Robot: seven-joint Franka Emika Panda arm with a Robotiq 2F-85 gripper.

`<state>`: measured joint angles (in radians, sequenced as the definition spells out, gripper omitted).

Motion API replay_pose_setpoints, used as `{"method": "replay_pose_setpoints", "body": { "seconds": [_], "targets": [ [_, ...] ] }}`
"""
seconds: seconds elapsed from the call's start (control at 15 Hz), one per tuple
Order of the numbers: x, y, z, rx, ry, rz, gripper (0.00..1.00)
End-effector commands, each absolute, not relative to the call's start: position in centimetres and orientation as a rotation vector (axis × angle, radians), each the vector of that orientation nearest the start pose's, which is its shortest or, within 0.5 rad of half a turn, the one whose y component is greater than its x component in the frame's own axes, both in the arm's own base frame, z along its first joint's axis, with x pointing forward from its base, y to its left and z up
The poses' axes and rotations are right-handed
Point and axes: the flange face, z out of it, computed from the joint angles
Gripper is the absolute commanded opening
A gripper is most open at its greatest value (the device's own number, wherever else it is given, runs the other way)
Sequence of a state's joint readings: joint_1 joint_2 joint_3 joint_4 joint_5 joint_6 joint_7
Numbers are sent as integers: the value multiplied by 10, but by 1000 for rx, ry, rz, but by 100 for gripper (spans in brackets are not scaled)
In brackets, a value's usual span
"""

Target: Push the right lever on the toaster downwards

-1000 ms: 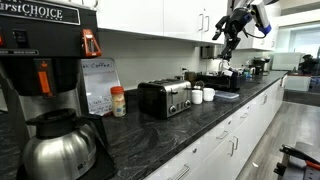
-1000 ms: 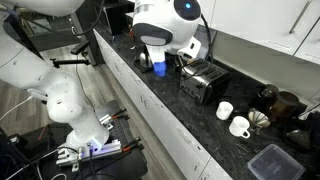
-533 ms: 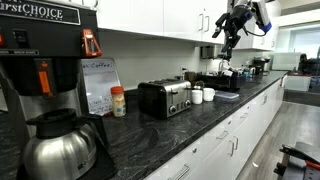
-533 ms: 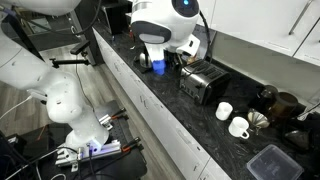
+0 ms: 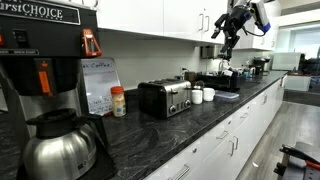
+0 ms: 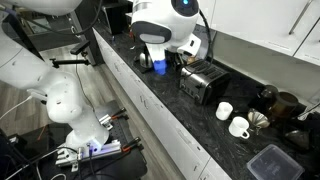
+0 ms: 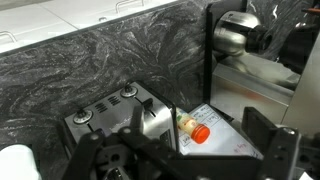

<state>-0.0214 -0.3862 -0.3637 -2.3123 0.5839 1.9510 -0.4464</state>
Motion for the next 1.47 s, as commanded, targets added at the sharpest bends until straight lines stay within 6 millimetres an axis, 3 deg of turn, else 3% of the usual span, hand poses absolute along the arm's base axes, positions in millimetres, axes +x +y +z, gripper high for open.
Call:
{"method": "replay_pose_setpoints", "body": {
  "seconds": [0.0,0.2,0.6,1.0,1.4],
  "targets": [
    [439,-156,485,-2524,188,-466,100],
    [452,-159,469,-2479,177,-529,100],
    [468,-154,416,-2259,221,-534,100],
    [478,-158,362,-2233,242,-495,100],
    [496,-161,335,-2193,237,-508,100]
  ]
}}
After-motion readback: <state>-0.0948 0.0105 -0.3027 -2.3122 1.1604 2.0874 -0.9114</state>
